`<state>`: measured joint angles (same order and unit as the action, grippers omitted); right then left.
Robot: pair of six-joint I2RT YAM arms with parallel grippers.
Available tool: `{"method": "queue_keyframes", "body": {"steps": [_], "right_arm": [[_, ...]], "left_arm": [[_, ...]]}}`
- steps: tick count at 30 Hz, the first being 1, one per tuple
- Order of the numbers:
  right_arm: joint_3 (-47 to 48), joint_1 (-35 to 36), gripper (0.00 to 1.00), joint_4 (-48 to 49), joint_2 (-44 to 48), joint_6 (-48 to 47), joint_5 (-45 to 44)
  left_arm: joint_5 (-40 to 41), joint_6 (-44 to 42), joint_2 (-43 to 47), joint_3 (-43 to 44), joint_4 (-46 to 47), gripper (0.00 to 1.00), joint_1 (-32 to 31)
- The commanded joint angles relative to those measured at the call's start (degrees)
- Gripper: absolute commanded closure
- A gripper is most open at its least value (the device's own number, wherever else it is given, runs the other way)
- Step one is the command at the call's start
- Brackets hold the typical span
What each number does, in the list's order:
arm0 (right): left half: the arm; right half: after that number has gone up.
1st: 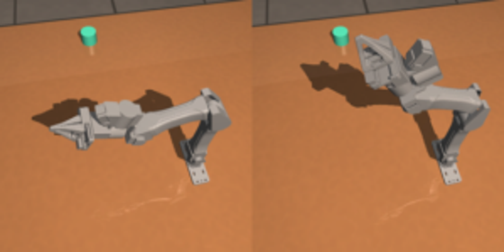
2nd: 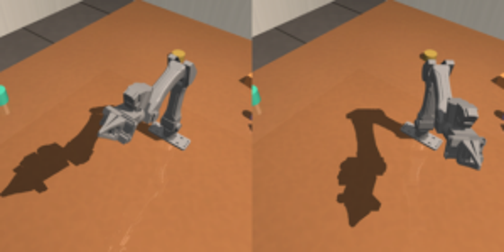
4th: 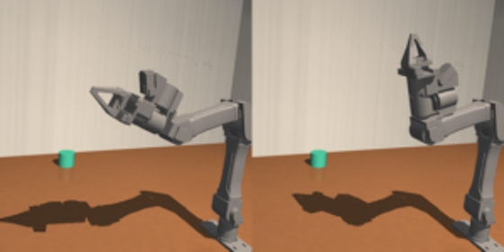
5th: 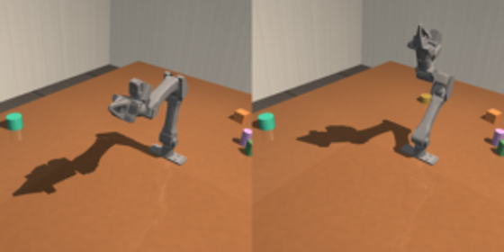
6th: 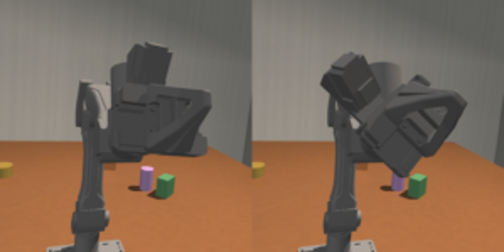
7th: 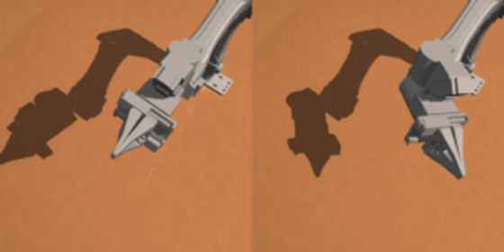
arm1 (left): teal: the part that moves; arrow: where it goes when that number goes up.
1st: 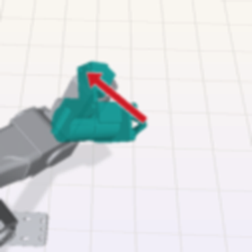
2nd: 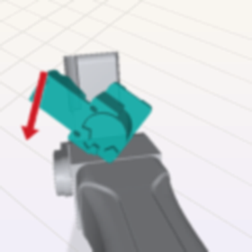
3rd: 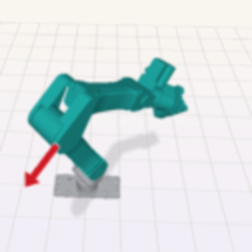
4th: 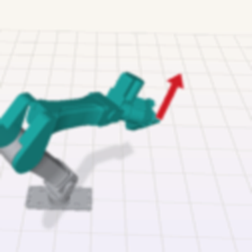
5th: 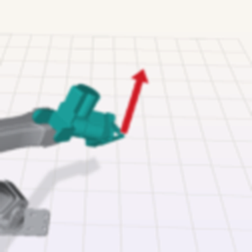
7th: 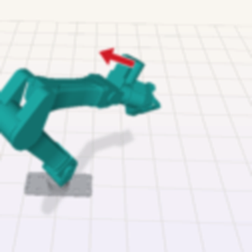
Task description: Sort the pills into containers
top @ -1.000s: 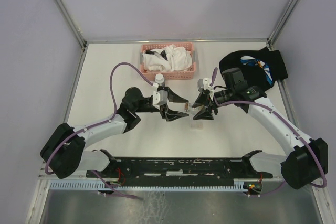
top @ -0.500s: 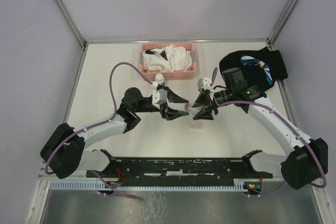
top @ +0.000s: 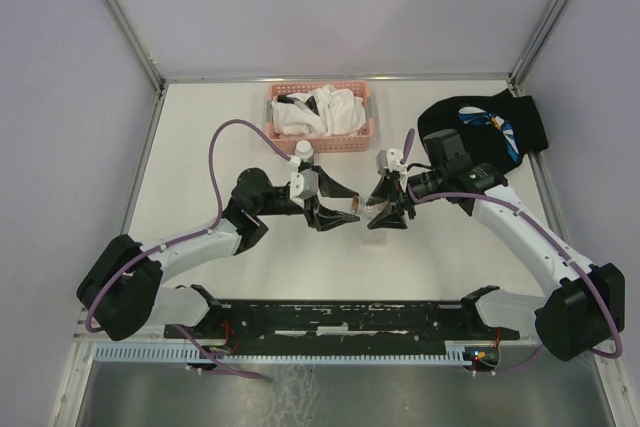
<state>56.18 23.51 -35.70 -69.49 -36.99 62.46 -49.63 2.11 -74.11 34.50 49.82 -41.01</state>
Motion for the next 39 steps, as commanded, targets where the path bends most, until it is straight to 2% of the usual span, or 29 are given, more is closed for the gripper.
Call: {"method": "queue_keyframes", "body": {"steps": [1, 4, 8, 15, 20, 25, 27, 30, 32, 35, 39], "right_arm": [[2.5, -0.1, 0.98, 0.3, 0.6, -0.9, 2.0], [2.5, -0.1, 0.98, 0.3, 0.5, -0.9, 2.0], [2.4, 0.0, 0.98, 0.3, 0.4, -0.9, 2.0], [2.7, -0.1, 0.98, 0.5, 0.1, -0.1, 1.0], [2.7, -0.1, 0.98, 2.0, -0.1, 2.0, -1.4], [2.5, 0.0, 0.98, 4.0, -0.5, 4.8, -4.3], [2.4, -0.1, 0.98, 4.8, -0.8, 5.8, -5.5], [2.4, -0.2, 0.98, 5.8, -1.1, 7.5, -7.2], [2.4, -0.2, 0.98, 6.2, -1.4, 8.2, -7.8], [2.5, -0.3, 0.98, 6.5, -1.5, 8.8, -8.5], [2.4, -0.6, 0.98, 6.8, -1.2, 9.2, -8.0]], "left_arm": [[0.2, 1.6, 0.3, -0.1, 2.6, 0.41, -0.4], [0.0, 1.8, 0.0, 0.1, 2.7, 0.43, -0.5], [-0.4, 2.8, -0.2, 0.3, 2.7, 0.53, -0.6], [2.4, 7.4, 0.9, 0.3, -0.1, 0.97, -0.6], [8.7, 16.9, 2.2, 0.4, -2.9, 0.97, -0.9], [18.8, 31.8, 4.7, -0.4, -4.1, 0.97, -2.1], [24.5, 37.7, 5.9, 1.0, -9.0, 0.97, -3.0], [33.1, 44.6, 6.9, 5.8, -24.2, 0.97, -5.2], [36.7, 48.2, 6.9, 8.1, -29.0, 0.97, -7.0], [37.7, 51.5, 6.8, 9.5, -30.8, 0.97, -8.3], [37.9, 50.9, 6.9, 9.7, -31.1, 0.95, -8.6]]}}
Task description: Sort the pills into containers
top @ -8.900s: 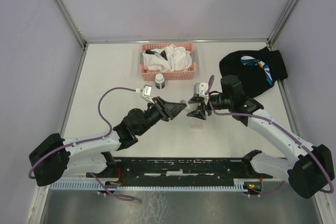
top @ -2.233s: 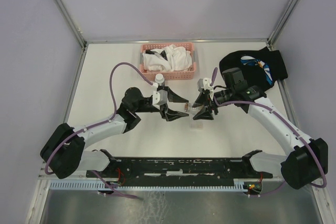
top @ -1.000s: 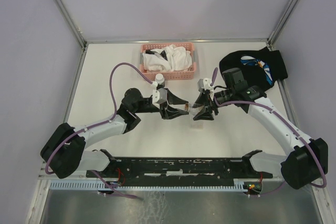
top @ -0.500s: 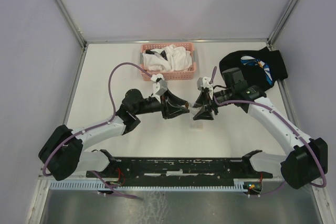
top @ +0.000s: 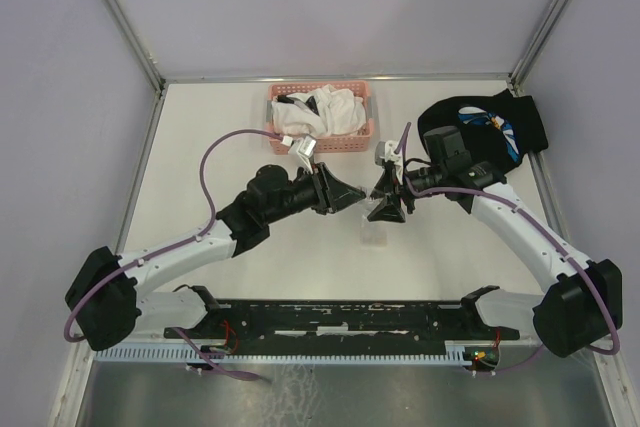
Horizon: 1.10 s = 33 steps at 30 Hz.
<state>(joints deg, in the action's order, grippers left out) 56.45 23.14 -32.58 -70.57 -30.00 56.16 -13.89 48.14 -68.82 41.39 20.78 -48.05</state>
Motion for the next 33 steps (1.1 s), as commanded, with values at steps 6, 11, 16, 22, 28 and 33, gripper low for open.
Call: {"method": "queue_keyframes", "body": {"steps": [6, 11, 16, 22, 28, 33], "right_arm": [[2.0, -0.5, 0.98, 3.7, 0.3, 2.2, 0.6], [1.9, -0.7, 0.98, 3.4, 0.9, 1.5, 2.4], [1.9, -0.8, 0.98, 3.0, 1.0, 0.9, 3.5], [1.8, -0.8, 0.98, 2.3, 1.2, -0.1, 5.3], [1.8, -0.7, 0.98, 1.6, 1.2, -1.2, 5.7], [1.9, -0.8, 0.98, 1.1, 1.0, -1.9, 6.3]], "left_arm": [[2.2, 0.9, 1.7, 1.5, -1.8, 0.29, -1.6], [2.7, -3.4, 3.4, -2.9, 1.9, 0.03, -1.6], [1.7, -14.5, 5.9, -6.4, 0.9, 0.01, -1.6], [-0.7, -38.2, 15.9, -15.0, 7.4, 0.01, -1.5], [-7.5, -57.7, 19.7, -29.5, 38.6, 0.01, -1.5], [-18.6, -58.4, 12.8, -23.0, 38.7, 0.01, 3.4]]}}
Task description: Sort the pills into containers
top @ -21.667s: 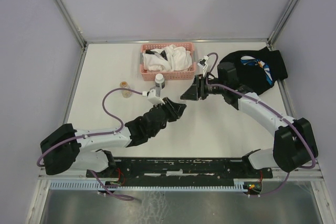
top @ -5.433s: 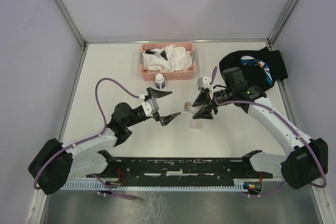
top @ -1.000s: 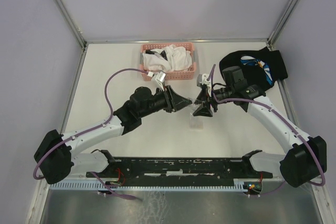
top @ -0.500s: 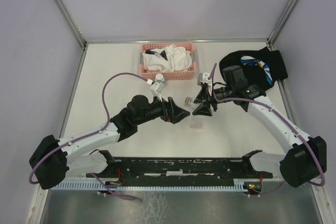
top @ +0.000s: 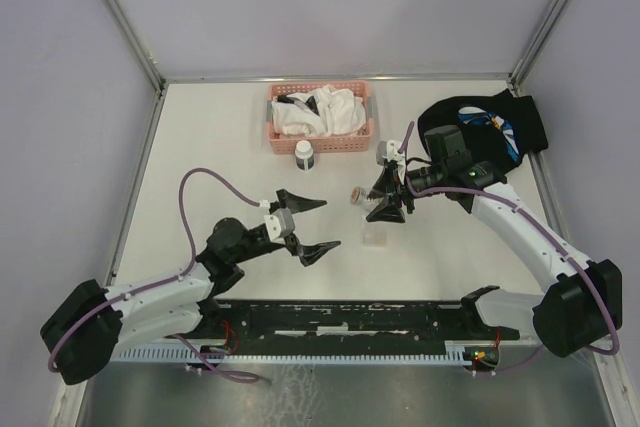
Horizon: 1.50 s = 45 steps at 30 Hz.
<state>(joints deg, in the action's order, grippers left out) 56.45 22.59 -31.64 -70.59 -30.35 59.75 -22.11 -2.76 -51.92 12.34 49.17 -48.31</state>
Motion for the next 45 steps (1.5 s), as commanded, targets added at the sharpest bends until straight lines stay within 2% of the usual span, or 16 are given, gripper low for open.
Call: {"method": "queue_keyframes", "body": {"steps": [1, 8, 14, 20, 27, 33, 36, 40, 45], "right_arm": [[1.9, -0.3, 0.98, -0.1, 1.0, -1.7, 2.7], [2.0, -0.2, 0.98, -0.4, 1.2, -2.3, 2.9], [2.0, -0.2, 0.98, -0.6, 1.4, -2.4, 3.0], [2.0, -0.2, 0.98, -0.6, 1.4, -2.5, 3.2], [2.0, -0.2, 0.98, -0.7, 1.4, -2.5, 3.4], [2.0, -0.2, 0.98, -0.7, 1.3, -2.5, 3.4], [2.0, -0.2, 0.98, -0.7, 1.2, -2.5, 3.4], [2.0, -0.2, 0.98, -0.7, 1.1, -2.6, 3.3], [2.0, -0.2, 0.98, -0.8, 1.2, -2.6, 3.1]], "left_arm": [[-12.9, -6.5, -5.6, 7.6, 10.5, 0.01, 4.9], [-22.1, -3.6, -14.1, 16.0, 10.0, 0.0, 7.7], [-28.2, -2.3, -19.9, 22.4, 6.0, 0.1, 7.8], [-28.2, -3.3, -21.8, 24.5, 3.1, 0.2, 8.0], [-27.6, -4.8, -23.3, 26.2, -0.6, 0.23, 8.3], [-28.1, -4.9, -24.5, 27.1, -1.8, 0.32, 8.6], [-28.4, -4.2, -24.5, 27.0, -1.4, 0.4, 8.6], [-28.3, -0.1, -24.4, 27.0, 0.0, 0.59, 8.6], [-24.0, 18.3, -24.4, 26.8, 3.3, 0.88, 8.4]]}}
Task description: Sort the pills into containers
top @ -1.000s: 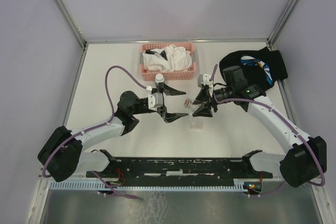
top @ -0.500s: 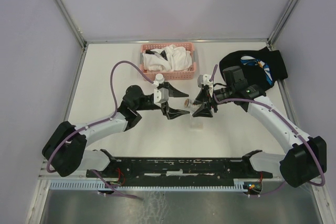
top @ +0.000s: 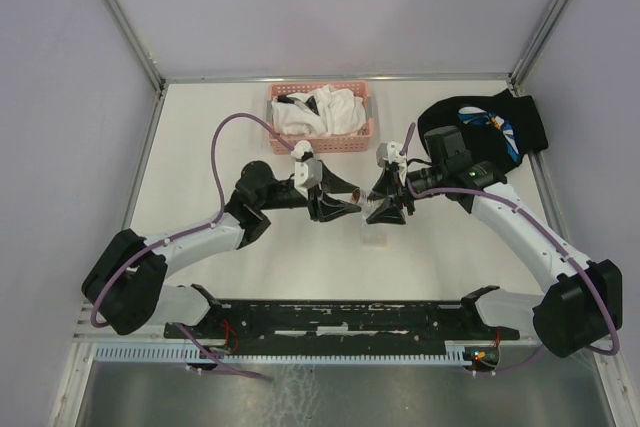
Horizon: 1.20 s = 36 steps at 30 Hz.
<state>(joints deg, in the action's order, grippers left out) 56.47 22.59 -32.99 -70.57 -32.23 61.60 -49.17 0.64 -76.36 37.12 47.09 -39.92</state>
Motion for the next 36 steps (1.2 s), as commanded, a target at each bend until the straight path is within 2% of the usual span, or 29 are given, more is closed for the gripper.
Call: {"method": "queue_keyframes", "body": {"steps": [1, 2, 4, 10, 12, 15, 19, 20, 23, 26, 31, 36], "right_arm": [[2.0, -0.2, 0.98, 0.6, 1.1, -0.7, 1.2], [2.0, -0.2, 0.98, 0.6, 1.1, -0.7, 1.1], [2.1, -0.3, 0.98, 0.7, 1.0, -0.5, 0.7], [2.0, -0.2, 0.98, 1.3, 0.6, 0.4, -0.6], [2.1, -0.3, 0.98, 1.6, 0.4, 0.7, -0.6], [2.1, -0.2, 0.98, 1.6, 0.3, 0.8, -0.7], [2.0, -0.2, 0.98, 1.6, 0.8, 0.8, -0.8], [2.0, -0.3, 0.98, 1.6, 0.8, 0.8, -0.8], [2.0, -0.2, 0.98, 1.6, 0.9, 0.7, -0.7], [2.0, -0.2, 0.98, 1.5, 1.0, 0.7, -0.4], [2.1, -0.2, 0.98, 1.4, 1.3, 0.5, -0.1], [2.0, -0.2, 0.98, 1.1, 1.4, 0.2, 0.0]], "left_arm": [[4.7, 18.6, 0.3, 1.9, 4.8, 0.92, 0.0], [6.8, 21.7, 0.7, 1.8, 3.9, 0.97, -0.3], [13.2, 27.1, 2.3, 1.1, 0.4, 0.97, -1.9], [41.3, 41.1, 8.9, 4.5, -23.3, 0.97, -12.3], [47.7, 47.0, 9.7, 5.7, -28.6, 0.97, -14.3], [49.0, 51.3, 10.1, 6.0, -29.8, 0.97, -14.8], [49.1, 50.8, 9.1, 6.6, -30.0, 0.94, -14.9], [48.8, 50.6, 8.8, 6.7, -30.0, 0.85, -14.8], [47.9, 49.7, 8.4, 6.8, -29.4, 0.41, -14.9], [48.0, 48.6, 9.1, 5.9, -28.6, 0.23, -14.9], [49.3, 44.8, 11.0, 4.3, -29.9, 0.03, -14.9], [43.7, 33.4, 13.6, 1.6, -30.0, 0.01, -14.8]]}}
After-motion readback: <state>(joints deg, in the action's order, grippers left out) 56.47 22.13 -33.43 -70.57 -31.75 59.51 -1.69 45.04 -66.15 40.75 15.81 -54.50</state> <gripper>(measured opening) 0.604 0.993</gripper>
